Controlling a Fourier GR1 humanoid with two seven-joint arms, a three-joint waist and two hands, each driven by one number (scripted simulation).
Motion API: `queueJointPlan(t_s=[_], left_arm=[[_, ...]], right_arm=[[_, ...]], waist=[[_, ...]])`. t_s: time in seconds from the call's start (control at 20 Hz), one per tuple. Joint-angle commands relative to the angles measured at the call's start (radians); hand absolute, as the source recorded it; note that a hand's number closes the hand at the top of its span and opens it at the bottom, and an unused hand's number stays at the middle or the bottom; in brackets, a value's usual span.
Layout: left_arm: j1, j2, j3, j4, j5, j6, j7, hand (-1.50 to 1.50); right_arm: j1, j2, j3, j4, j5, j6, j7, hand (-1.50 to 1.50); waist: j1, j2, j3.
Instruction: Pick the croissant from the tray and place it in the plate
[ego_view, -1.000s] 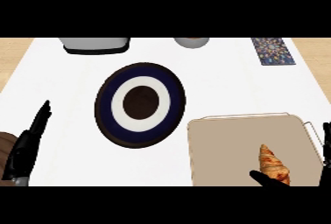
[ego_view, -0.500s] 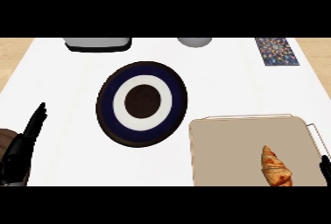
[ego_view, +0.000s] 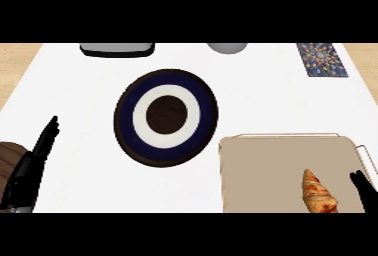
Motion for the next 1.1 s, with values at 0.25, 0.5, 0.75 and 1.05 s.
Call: queueJointPlan(t_s=[0.25,0.5,0.75,1.05], left_arm=[[0.018,0.017,0.048,0.005,0.008,-0.050,-0.015,0.00],[0.010,-0.016,0.051,0.013,-0.009,-0.040,-0.022,0.00],[0.032,-0.050,0.044,-0.047,-0.070,-0.031,0.031,0.00],[0.022,-0.056,0.118,0.022,-0.053,-0.095,-0.019,0.00]], right_arm=[[-0.308,-0.025,0.014,0.063,-0.017,0.349,0.377,-1.50],[-0.395,-0.033,0.049,0.180,-0.023,0.481,0.420,-1.50],[-0.387,-0.014,-0.009,0.294,-0.027,0.505,0.302,-1.50],[-0.378,-0.002,-0.055,0.400,-0.023,0.525,0.163,-1.50]], waist=[[0.005,-0.002,0.002],[0.002,-0.003,0.002],[-0.011,-0.006,0.003],[-0.014,-0.006,0.003]])
